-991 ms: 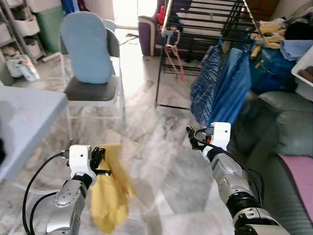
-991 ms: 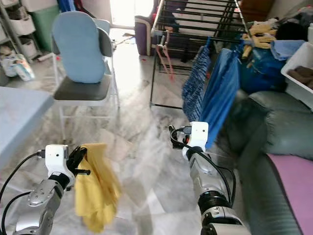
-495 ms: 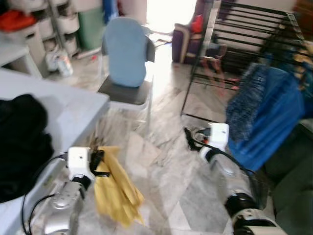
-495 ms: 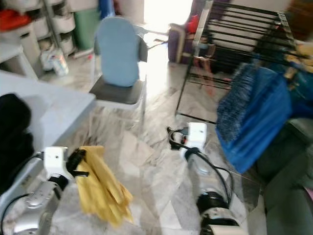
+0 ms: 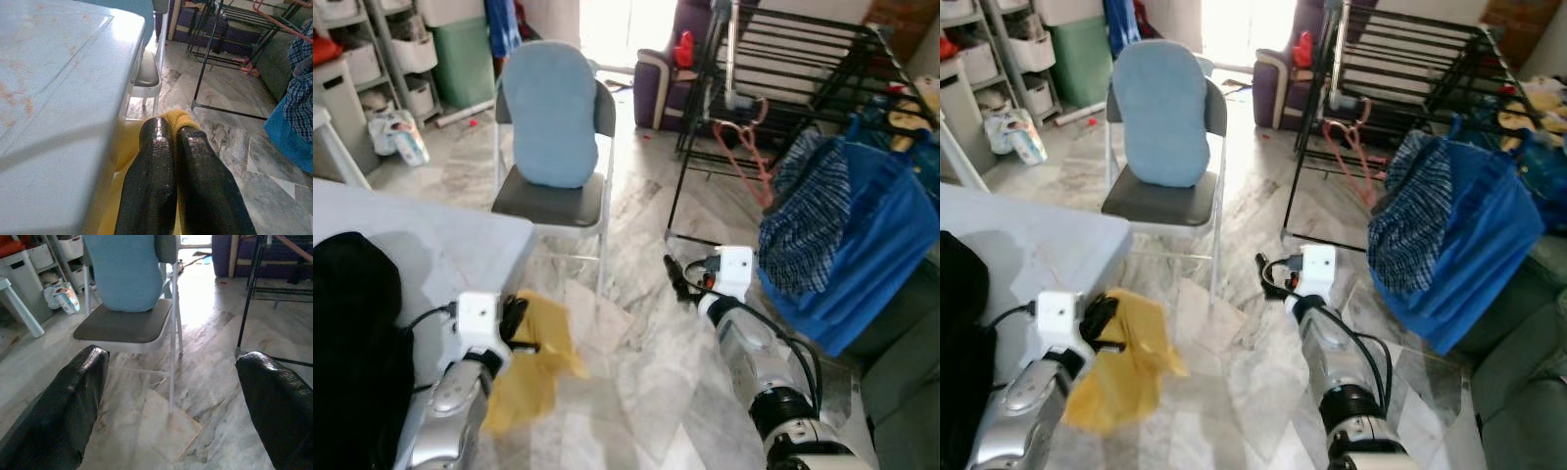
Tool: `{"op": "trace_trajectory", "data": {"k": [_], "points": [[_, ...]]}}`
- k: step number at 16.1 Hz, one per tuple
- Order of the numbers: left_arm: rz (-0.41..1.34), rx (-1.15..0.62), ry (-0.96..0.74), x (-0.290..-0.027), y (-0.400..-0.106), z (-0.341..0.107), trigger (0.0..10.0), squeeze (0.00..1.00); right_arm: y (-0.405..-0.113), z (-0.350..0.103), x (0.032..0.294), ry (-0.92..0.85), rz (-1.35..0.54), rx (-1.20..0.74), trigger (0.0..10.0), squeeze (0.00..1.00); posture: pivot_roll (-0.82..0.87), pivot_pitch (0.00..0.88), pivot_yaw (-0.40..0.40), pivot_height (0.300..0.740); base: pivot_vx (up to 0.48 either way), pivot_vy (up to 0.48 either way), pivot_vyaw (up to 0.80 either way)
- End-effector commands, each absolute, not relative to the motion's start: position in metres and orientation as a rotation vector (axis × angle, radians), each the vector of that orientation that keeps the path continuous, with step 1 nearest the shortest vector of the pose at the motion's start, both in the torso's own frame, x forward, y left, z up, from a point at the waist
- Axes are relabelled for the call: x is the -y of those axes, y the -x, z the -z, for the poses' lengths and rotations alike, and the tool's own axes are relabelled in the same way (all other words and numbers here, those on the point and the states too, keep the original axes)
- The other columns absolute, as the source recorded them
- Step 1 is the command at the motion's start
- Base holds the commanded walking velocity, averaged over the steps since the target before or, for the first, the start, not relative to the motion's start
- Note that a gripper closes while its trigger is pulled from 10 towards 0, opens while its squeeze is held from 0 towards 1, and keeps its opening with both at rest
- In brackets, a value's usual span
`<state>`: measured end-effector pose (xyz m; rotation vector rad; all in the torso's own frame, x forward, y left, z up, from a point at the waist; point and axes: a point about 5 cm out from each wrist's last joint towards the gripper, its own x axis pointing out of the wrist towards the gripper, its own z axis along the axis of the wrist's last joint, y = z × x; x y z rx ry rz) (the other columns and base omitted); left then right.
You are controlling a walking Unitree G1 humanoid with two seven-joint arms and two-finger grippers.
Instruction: Hang hanger
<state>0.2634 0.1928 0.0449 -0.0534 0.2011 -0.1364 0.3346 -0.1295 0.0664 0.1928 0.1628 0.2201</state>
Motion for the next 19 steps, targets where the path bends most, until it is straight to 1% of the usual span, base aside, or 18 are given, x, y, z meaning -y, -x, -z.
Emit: {"op": "trace_trajectory", "data": {"k": [1, 4, 8, 9, 11, 13, 15, 17, 19], "points": [[0.129, -0.183, 0.030, -0.192, -0.264, -0.048, 10.0, 0.00, -0.336, -0.069, 0.150, -0.184, -0.167, -0.156, 10.0, 0.00, -0.01, 0.000, -0.070, 0.740, 0.000, 0.000, 0.00], [0.104, -0.164, 0.014, -0.194, -0.260, -0.051, 10.0, 0.00, -0.336, -0.069, 0.150, -0.185, -0.168, -0.159, 10.0, 0.00, 0.00, 0.000, -0.073, 0.740, 0.000, 0.000, 0.00], [0.141, -0.153, 0.041, -0.189, -0.259, -0.052, 10.0, 0.00, -0.336, -0.069, 0.150, -0.182, -0.166, -0.159, 10.0, 0.00, -0.01, 0.000, -0.074, 0.740, 0.000, 0.000, 0.00], [0.156, -0.138, 0.038, -0.186, -0.260, -0.055, 10.0, 0.00, -0.336, -0.071, 0.151, -0.170, -0.157, -0.144, 10.0, 0.00, -0.01, 0.000, -0.071, 0.740, 0.000, 0.000, -0.54], [0.168, -0.106, -0.035, -0.186, -0.262, -0.062, 10.0, 0.00, -0.336, -0.072, 0.153, -0.168, -0.146, -0.132, 10.0, 0.00, -0.01, 0.000, -0.068, 0.740, 0.000, 0.000, -0.52], [0.200, -0.052, -0.163, -0.184, -0.262, -0.073, 10.0, 0.00, -0.336, -0.073, 0.154, -0.169, -0.139, -0.127, 10.0, 0.00, -0.01, 0.000, -0.066, 0.740, 0.000, 0.000, 0.00], [0.204, -0.041, -0.193, -0.184, -0.262, -0.076, 10.0, 0.00, -0.336, -0.075, 0.157, -0.178, -0.132, -0.118, 10.0, 0.00, 0.00, 0.000, -0.062, 0.740, 0.000, 0.000, 0.00], [0.168, -0.022, -0.220, -0.192, -0.263, -0.083, 10.0, 0.00, -0.335, -0.082, 0.166, -0.218, -0.105, -0.092, 10.0, 0.00, 0.00, 0.000, -0.046, 0.740, 0.000, 0.000, 0.00], [0.138, -0.023, -0.245, -0.200, -0.262, -0.082, 10.0, 0.00, -0.323, -0.082, 0.171, -0.186, -0.062, -0.063, 10.0, 0.00, 0.00, 0.000, -0.024, 0.740, 0.000, 0.000, 0.00]]}}
